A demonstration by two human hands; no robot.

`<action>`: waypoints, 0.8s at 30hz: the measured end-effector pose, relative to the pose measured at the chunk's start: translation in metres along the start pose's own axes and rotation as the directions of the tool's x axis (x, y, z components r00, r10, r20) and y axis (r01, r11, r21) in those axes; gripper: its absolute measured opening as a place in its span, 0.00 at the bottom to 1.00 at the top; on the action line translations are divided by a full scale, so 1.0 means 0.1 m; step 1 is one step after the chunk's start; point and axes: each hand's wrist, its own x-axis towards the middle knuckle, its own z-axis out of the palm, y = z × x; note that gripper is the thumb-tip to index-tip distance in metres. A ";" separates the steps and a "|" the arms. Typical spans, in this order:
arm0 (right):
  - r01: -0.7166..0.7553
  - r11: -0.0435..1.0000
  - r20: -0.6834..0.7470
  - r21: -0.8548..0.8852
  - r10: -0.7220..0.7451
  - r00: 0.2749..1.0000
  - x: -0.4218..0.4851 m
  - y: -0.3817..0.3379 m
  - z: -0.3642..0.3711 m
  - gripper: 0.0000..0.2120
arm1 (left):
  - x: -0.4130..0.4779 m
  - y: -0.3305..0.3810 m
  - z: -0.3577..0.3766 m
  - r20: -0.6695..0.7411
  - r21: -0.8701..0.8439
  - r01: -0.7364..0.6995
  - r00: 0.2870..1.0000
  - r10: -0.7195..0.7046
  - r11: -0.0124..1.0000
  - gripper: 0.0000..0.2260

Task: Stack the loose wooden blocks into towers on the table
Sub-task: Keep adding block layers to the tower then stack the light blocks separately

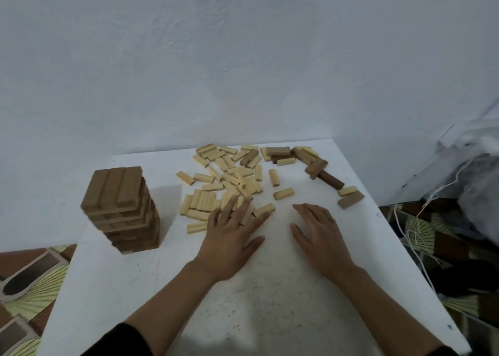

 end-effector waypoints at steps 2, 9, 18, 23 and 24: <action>0.031 0.997 0.033 -0.068 -0.029 0.999 0.08 0.02 0.03 0.23 | 0.12 -0.06 0.04 -0.017 0.072 0.029 0.999 -0.027 0.997 0.22; 0.093 0.994 -0.105 -0.055 -0.099 0.990 0.63 -0.01 0.09 0.13 | 0.43 -0.19 -0.12 -0.118 -0.079 0.205 0.970 -0.213 0.976 0.16; 0.157 0.974 -0.095 -0.165 -0.174 0.980 1.54 -0.05 0.15 0.15 | 1.40 -0.25 -0.29 0.046 -0.119 0.327 0.945 -0.324 0.937 0.23; 0.104 0.973 0.050 -0.204 -0.096 0.994 1.77 0.01 0.24 0.22 | 1.52 -0.28 -0.25 0.052 -0.016 0.359 0.932 -0.358 0.933 0.19; 0.108 0.970 0.052 -0.218 -0.099 0.994 1.78 0.02 0.25 0.21 | 1.53 -0.28 -0.26 0.013 -0.012 0.369 0.929 -0.369 0.929 0.17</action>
